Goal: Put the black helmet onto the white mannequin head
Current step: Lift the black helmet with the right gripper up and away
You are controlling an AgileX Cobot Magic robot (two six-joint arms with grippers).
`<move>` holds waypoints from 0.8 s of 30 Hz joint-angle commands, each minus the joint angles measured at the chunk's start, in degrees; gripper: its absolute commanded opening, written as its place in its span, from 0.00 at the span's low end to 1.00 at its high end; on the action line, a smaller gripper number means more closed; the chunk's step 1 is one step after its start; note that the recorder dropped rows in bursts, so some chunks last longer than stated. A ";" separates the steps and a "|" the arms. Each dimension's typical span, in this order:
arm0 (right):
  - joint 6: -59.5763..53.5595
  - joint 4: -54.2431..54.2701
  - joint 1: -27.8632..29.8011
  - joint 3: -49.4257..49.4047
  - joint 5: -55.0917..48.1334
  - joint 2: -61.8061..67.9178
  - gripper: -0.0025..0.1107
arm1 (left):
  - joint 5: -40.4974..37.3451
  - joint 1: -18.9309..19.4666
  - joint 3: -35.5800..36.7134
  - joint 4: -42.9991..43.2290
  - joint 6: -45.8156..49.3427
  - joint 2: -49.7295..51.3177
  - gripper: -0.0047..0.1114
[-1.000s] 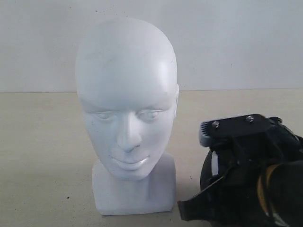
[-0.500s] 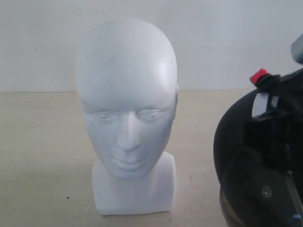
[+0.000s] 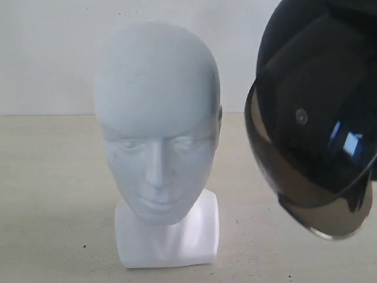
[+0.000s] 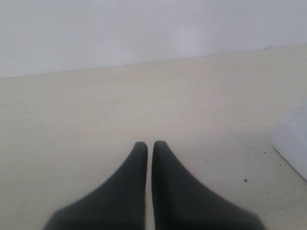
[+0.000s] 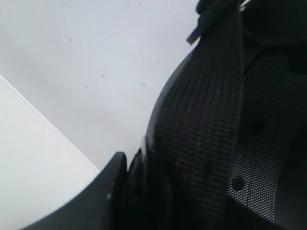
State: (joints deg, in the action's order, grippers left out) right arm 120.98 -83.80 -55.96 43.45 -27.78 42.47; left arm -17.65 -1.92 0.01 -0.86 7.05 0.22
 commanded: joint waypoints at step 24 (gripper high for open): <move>-0.72 -4.65 0.00 30.08 14.55 4.62 0.02 | 0.01 0.05 -0.01 0.19 0.10 -0.22 0.08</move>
State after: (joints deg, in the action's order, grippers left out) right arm 120.97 -88.29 -55.96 68.82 -19.16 45.27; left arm -17.65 -1.92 0.01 -0.86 7.05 0.22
